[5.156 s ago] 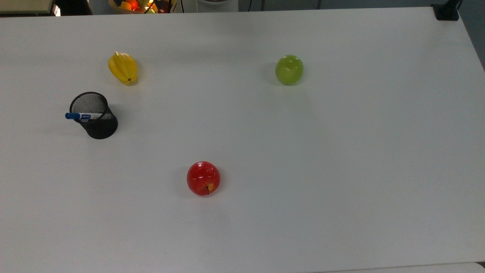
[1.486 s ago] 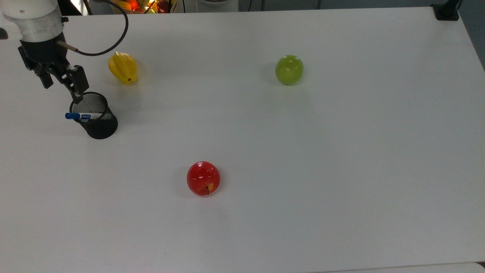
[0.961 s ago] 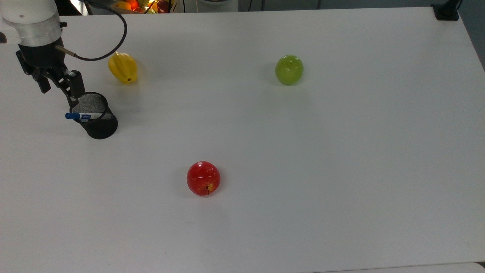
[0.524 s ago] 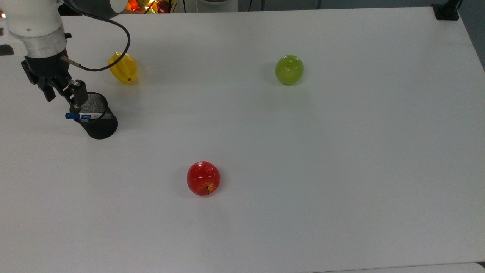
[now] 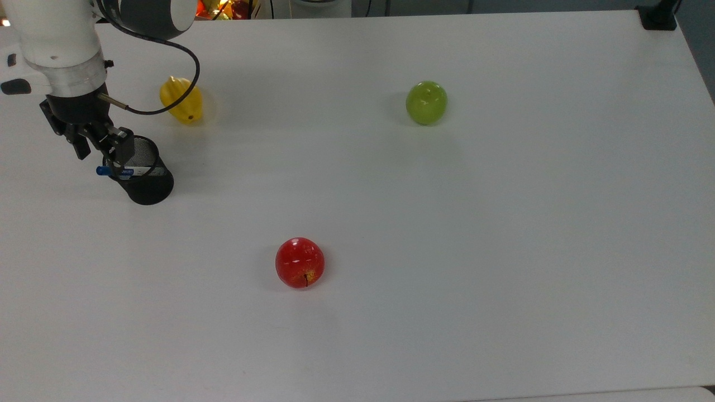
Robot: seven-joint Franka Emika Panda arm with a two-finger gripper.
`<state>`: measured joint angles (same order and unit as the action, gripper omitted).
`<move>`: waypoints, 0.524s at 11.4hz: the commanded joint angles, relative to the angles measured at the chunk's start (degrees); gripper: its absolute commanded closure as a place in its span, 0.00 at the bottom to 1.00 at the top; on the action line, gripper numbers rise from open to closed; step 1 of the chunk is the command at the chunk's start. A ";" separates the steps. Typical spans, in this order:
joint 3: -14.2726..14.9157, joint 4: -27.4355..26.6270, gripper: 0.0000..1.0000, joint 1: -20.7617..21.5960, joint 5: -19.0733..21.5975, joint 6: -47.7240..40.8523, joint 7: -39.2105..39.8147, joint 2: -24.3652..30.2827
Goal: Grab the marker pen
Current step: 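Lower the gripper and close it on the blue-capped marker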
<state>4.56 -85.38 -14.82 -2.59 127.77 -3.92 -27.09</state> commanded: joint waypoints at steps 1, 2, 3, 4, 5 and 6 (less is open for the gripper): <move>0.36 0.66 0.40 0.58 -1.01 0.64 -1.35 -0.42; 0.36 0.66 0.42 0.58 -1.01 0.64 -1.35 -0.42; 0.36 0.66 0.43 0.58 -1.01 0.64 -1.35 -0.42; 0.36 0.66 0.45 0.58 -1.01 0.73 -1.35 -0.42; 0.36 0.66 0.47 0.58 -1.01 0.73 -1.35 -0.51; 0.36 0.66 0.51 0.58 -1.01 1.08 -1.35 -0.51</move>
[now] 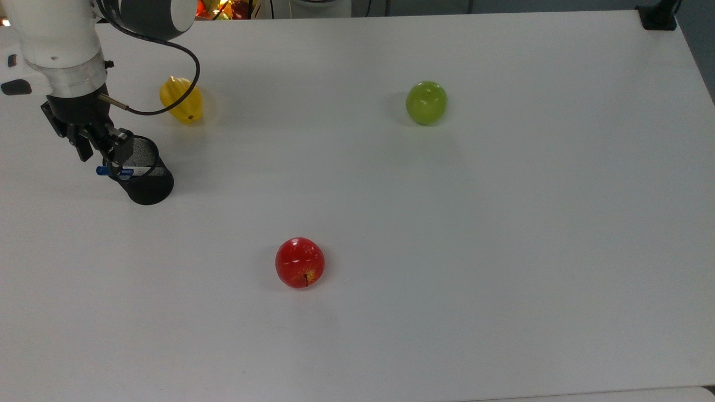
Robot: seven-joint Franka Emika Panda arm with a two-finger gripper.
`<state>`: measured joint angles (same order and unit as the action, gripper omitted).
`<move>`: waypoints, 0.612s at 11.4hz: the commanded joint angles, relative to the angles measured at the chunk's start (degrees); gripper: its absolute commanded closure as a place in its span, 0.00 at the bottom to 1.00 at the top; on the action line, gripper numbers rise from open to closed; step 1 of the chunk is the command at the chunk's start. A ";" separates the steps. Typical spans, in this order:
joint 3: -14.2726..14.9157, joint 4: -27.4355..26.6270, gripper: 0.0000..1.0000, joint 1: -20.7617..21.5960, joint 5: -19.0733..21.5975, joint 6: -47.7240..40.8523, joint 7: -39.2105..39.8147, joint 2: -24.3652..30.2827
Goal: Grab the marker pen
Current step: 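Lower the gripper and close it on the blue-capped marker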
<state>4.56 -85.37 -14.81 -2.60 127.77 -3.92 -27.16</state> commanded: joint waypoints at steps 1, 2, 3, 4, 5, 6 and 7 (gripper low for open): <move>0.36 0.65 0.53 0.57 -1.01 1.43 -1.35 -0.53; 0.36 0.65 0.54 0.66 -1.01 1.61 -1.35 -0.88; 0.36 0.65 0.54 0.84 -1.01 1.61 -1.35 -0.97; 0.36 0.65 0.56 0.84 -1.09 1.78 -1.35 -1.06; 0.36 0.65 0.57 0.84 -1.01 1.78 -1.35 -1.06; 0.36 0.65 0.58 0.84 -1.09 1.78 -1.35 -1.06; 0.36 0.65 0.59 0.84 -1.10 1.78 -1.35 -1.14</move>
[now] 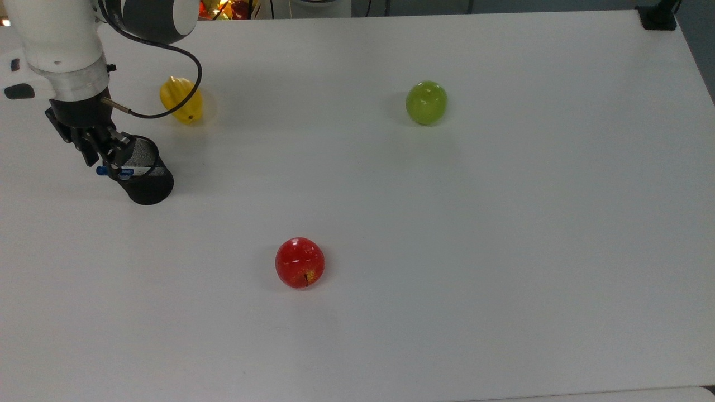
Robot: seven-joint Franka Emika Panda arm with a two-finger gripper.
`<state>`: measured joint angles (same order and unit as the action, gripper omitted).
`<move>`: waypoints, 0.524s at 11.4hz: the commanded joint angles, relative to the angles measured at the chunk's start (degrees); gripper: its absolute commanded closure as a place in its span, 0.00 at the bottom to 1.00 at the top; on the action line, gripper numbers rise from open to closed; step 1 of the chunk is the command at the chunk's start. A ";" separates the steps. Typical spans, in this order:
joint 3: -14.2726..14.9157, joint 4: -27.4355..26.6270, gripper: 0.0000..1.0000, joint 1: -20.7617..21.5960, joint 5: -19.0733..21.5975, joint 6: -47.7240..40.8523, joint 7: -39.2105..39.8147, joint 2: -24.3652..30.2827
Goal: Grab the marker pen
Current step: 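Lower the gripper and close it on the blue-capped marker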
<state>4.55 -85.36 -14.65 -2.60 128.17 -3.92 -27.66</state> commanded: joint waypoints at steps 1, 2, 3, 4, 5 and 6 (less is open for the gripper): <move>0.37 0.63 0.61 0.67 -1.09 1.38 -1.27 -0.55; 0.37 0.63 0.62 0.67 -1.09 1.38 -1.26 -0.64; 0.37 0.63 0.63 0.67 -1.09 1.38 -1.26 -0.64; 0.37 0.63 0.67 0.67 -1.09 1.38 -1.26 -0.55; 0.37 0.63 0.72 0.67 -1.09 1.38 -1.26 -0.64; 0.37 0.63 0.81 0.67 -1.09 1.38 -1.18 -0.55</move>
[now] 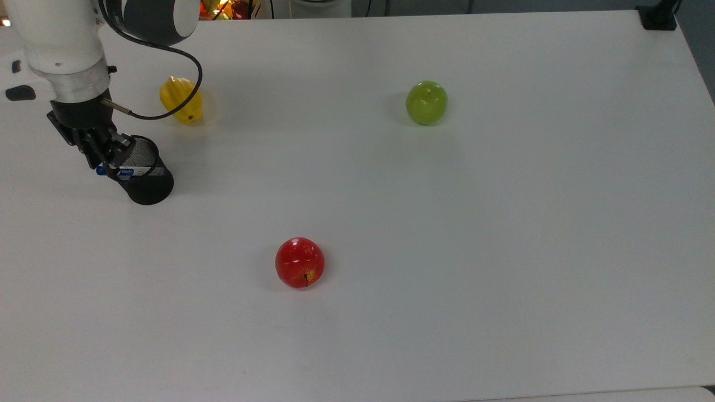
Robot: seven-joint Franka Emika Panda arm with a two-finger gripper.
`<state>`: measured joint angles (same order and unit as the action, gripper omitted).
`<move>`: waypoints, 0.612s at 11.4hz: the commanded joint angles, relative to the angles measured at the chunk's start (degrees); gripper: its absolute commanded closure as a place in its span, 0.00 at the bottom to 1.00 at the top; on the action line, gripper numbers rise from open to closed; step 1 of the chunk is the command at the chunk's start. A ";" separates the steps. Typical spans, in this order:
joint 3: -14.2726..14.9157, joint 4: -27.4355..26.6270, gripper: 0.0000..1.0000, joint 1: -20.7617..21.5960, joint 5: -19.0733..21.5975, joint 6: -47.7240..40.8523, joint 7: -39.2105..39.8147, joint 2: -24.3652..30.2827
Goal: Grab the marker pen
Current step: 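Lower the gripper and close it on the blue-capped marker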
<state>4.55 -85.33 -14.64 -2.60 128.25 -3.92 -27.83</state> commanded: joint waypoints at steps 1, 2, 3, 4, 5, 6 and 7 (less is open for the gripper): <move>0.37 0.60 0.87 0.57 -1.09 1.30 -1.09 -0.39; 0.37 0.60 0.88 0.57 -1.18 1.30 -1.09 -0.39; 0.37 0.60 0.89 0.57 -1.26 1.30 -1.00 -0.39; 0.37 0.60 0.91 0.66 -1.27 1.30 -0.91 -0.39; 0.37 0.60 0.94 0.66 -1.27 1.30 -0.91 -0.39; 0.37 0.60 0.95 0.57 -1.18 1.30 -0.83 -0.21; 0.37 0.60 0.95 0.40 -1.18 1.21 -0.83 0.05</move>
<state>4.55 -85.04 -14.63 -2.67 128.33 -3.92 -27.84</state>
